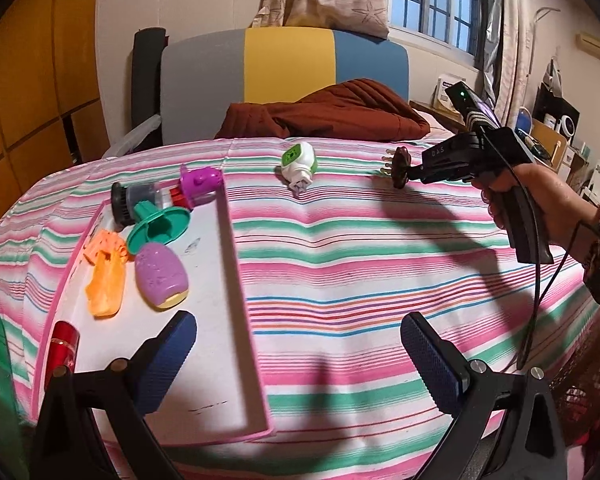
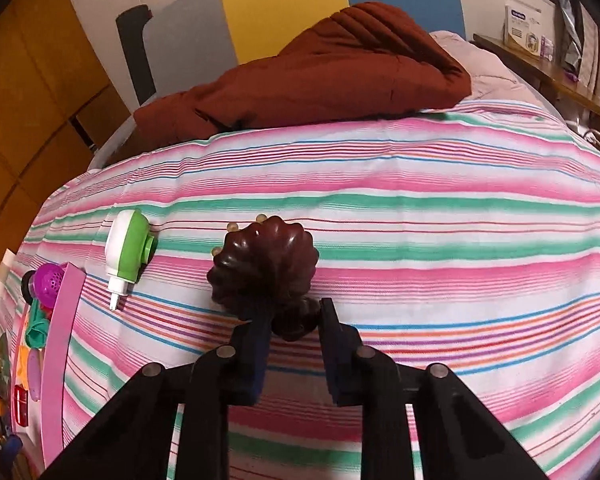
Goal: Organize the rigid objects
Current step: 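Move the right gripper to the dark brown flower-shaped piece and grasp it, then grasp the green-and-white plug device with the left gripper while the right gripper holds the brown piece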
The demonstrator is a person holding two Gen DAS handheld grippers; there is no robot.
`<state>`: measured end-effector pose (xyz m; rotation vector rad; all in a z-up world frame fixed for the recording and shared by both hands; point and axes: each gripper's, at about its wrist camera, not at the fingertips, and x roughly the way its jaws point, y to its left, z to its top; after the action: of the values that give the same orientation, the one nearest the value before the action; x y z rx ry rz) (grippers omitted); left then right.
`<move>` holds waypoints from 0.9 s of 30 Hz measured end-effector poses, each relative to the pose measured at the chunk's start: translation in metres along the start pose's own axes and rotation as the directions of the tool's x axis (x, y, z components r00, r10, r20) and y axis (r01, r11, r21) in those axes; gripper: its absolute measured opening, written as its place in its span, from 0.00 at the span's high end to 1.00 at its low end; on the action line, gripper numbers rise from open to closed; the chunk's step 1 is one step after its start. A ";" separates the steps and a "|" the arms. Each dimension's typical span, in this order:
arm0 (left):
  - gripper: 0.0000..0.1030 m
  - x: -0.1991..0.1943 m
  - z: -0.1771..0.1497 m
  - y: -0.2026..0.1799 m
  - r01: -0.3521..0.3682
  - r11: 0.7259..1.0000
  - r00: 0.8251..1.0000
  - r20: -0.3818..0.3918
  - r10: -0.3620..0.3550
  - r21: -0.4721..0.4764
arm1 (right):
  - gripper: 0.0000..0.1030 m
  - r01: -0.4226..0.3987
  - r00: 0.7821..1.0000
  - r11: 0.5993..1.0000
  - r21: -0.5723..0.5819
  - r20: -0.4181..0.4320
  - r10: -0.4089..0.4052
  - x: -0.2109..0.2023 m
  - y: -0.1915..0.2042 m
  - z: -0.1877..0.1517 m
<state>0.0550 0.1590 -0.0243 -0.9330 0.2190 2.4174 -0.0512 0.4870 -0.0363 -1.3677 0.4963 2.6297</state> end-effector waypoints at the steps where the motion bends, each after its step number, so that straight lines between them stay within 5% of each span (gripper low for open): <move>1: 0.00 0.001 0.001 -0.002 0.003 1.000 1.000 -0.002 -0.003 0.002 | 0.79 -0.004 1.000 1.000 0.013 -0.001 0.004 -0.002 -0.002 0.000; 12: 0.00 0.035 0.043 -0.012 0.016 0.998 1.000 -0.009 -0.016 -0.053 | 0.79 0.060 0.997 0.986 0.155 0.045 -0.068 -0.036 -0.037 0.004; 17: 0.00 0.065 0.076 -0.016 -0.035 0.997 0.999 -0.004 0.035 -0.066 | 0.79 0.137 0.986 0.987 0.087 0.084 -0.144 -0.043 -0.028 0.010; 27: 0.00 0.161 0.135 -0.015 -0.165 0.981 0.983 -0.100 0.156 -0.098 | 0.74 0.113 0.991 0.992 0.050 0.059 -0.116 -0.030 -0.019 0.014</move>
<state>-0.1146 0.2844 -0.0296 -1.1147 0.2080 2.5570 -0.0398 0.5111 -0.0084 -1.2580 0.4534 2.5433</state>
